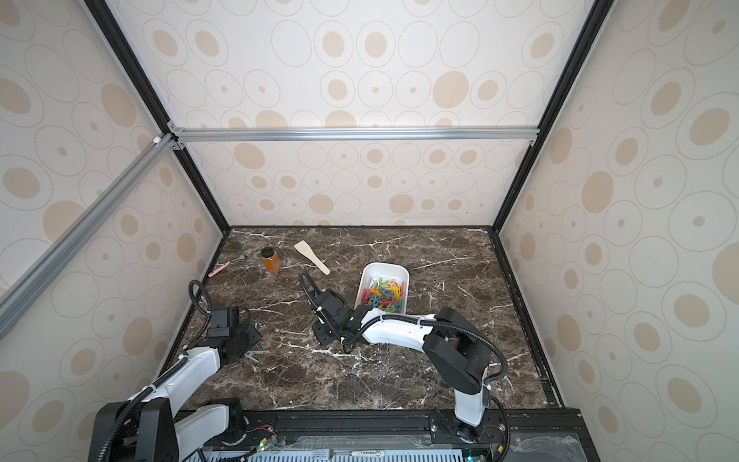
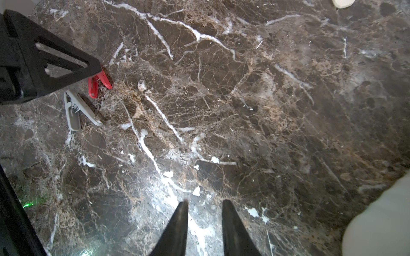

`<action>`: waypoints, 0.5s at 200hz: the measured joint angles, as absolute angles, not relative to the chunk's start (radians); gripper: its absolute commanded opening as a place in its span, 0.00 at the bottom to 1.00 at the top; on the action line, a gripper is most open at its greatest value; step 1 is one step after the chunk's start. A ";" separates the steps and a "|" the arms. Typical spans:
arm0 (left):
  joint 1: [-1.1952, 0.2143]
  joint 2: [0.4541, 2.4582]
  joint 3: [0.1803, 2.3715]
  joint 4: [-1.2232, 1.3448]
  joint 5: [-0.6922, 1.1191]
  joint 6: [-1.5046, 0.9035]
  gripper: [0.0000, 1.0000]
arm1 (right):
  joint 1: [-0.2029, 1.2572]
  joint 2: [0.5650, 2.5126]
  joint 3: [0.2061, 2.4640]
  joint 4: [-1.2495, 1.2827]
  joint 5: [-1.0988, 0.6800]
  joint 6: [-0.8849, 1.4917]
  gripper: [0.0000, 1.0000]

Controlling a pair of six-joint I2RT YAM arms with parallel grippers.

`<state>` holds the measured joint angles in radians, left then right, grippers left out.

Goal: Put the clothespins into the storage box
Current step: Move the clothespin to the center of the board.

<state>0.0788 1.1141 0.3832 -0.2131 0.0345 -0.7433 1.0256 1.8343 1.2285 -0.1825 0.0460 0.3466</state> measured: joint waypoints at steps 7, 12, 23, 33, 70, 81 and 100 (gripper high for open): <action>0.079 1.125 0.384 -0.194 0.038 -0.742 0.35 | 1.026 1.834 1.230 -0.186 0.047 0.346 0.29; 0.079 1.134 0.384 -0.182 0.042 -0.741 0.35 | 1.026 1.834 1.231 -0.188 0.048 0.346 0.29; 0.079 1.152 0.384 -0.147 0.053 -0.740 0.31 | 1.026 1.834 1.232 -0.192 0.050 0.346 0.29; 0.079 1.172 0.384 -0.115 0.066 -0.739 0.29 | 1.026 1.834 1.232 -0.195 0.053 0.346 0.29; 0.043 1.249 0.406 -0.028 0.121 -0.744 0.21 | 1.026 1.834 1.232 -0.197 0.058 0.347 0.29; 0.020 1.276 0.418 -0.007 0.138 -0.749 0.21 | 1.026 1.834 1.232 -0.197 0.059 0.350 0.29; -0.026 1.318 0.452 -0.003 0.160 -0.750 0.24 | 1.026 1.834 1.232 -0.197 0.060 0.352 0.29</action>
